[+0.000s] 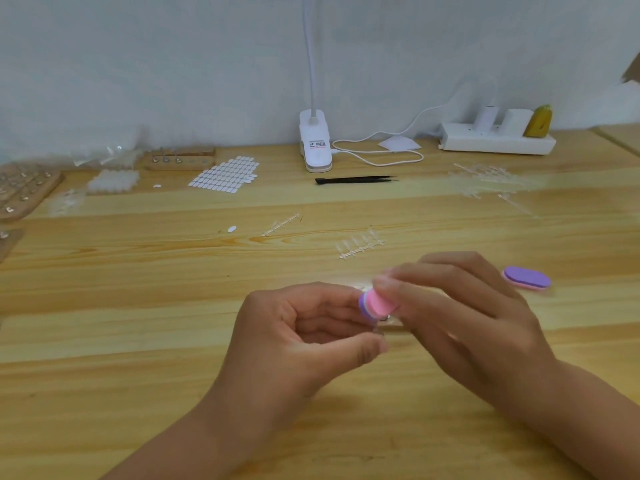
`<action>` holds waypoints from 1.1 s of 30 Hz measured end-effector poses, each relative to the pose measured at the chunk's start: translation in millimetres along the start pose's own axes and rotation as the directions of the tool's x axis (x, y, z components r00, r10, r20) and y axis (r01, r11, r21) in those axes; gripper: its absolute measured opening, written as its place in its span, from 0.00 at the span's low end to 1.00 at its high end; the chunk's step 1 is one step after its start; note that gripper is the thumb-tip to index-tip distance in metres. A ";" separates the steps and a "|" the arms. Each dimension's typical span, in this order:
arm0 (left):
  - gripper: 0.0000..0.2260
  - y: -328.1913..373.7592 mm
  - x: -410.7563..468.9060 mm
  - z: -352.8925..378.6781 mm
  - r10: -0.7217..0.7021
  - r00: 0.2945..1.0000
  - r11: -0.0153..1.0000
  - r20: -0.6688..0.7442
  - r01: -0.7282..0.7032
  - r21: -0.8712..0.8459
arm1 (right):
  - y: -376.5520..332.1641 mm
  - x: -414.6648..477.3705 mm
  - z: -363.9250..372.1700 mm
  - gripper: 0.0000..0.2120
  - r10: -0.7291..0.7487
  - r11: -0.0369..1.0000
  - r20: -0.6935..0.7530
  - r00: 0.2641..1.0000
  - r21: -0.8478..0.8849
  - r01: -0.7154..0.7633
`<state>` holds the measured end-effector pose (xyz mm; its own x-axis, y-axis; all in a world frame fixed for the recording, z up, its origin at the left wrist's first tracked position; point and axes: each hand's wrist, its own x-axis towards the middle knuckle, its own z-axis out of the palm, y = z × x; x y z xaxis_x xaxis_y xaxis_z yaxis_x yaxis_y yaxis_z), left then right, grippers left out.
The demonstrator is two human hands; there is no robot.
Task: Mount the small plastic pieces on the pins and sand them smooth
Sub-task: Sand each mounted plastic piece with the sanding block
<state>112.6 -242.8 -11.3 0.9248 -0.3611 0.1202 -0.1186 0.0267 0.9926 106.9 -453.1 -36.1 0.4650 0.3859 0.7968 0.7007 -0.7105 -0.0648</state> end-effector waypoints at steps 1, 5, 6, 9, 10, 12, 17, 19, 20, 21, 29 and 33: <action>0.15 0.1 -0.4 0.0 -0.004 1.000 1.000 -0.024 0.004 0.014 | 3.3 1.0 -0.7 0.14 0.028 1.000 0.000 1.000 -0.011 -0.028; 0.15 2.1 -0.3 1.5 -0.013 0.998 0.999 -0.054 0.015 0.033 | -1.1 2.4 0.1 0.12 0.069 0.997 -0.057 0.996 0.042 -0.066; 0.14 2.3 -0.7 2.1 -0.006 0.999 0.999 -0.051 0.008 0.043 | -4.9 0.5 1.9 0.13 0.040 0.998 -0.039 0.998 0.054 -0.038; 0.14 3.3 -2.1 3.2 0.022 0.997 0.993 -0.069 -0.013 0.121 | -1.0 -1.6 2.1 0.15 0.013 1.000 0.033 0.999 0.027 -0.014; 0.13 3.4 -2.0 3.2 0.029 0.996 0.988 -0.089 -0.016 0.151 | 2.5 -0.7 0.9 0.15 0.038 0.999 0.033 0.999 0.018 -0.039; 0.13 4.0 -1.5 3.0 0.049 0.992 0.980 -0.115 -0.026 0.198 | 3.0 1.2 -0.1 0.16 0.073 0.997 0.014 0.997 0.030 -0.073; 0.12 3.5 -1.7 3.9 0.103 0.988 0.959 -0.111 -0.070 0.273 | -4.8 -1.5 4.0 0.18 -0.020 0.997 0.091 0.996 0.077 0.013; 0.12 2.9 -1.2 4.0 0.088 0.987 0.960 -0.131 -0.049 0.275 | 3.4 -0.2 1.2 0.19 0.035 0.999 0.091 0.995 0.033 -0.039; 0.11 2.5 -0.8 3.8 0.083 0.987 0.961 -0.140 -0.041 0.274 | 5.2 0.8 0.7 0.20 0.065 0.997 0.074 0.995 0.024 -0.067; 0.11 2.9 -0.7 3.7 0.082 0.986 0.960 -0.142 -0.041 0.276 | 4.3 1.2 1.0 0.20 0.077 0.996 0.058 0.995 0.030 -0.078; 0.11 2.1 -0.3 4.7 0.108 0.986 0.939 -0.127 -0.059 0.340 | 1.8 0.8 1.4 0.19 0.033 0.998 0.091 0.995 0.045 -0.037; 0.14 2.4 -1.1 4.9 0.135 0.987 0.926 -0.088 -0.095 0.364 | -6.4 1.3 4.7 0.17 -0.014 0.998 0.078 0.997 0.069 0.009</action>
<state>109.5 -246.9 -9.1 0.9283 -0.2711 0.2546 -0.3293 -0.2808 0.9015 105.5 -445.2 -37.5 0.4958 0.4408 0.7483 0.7405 -0.6647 -0.0992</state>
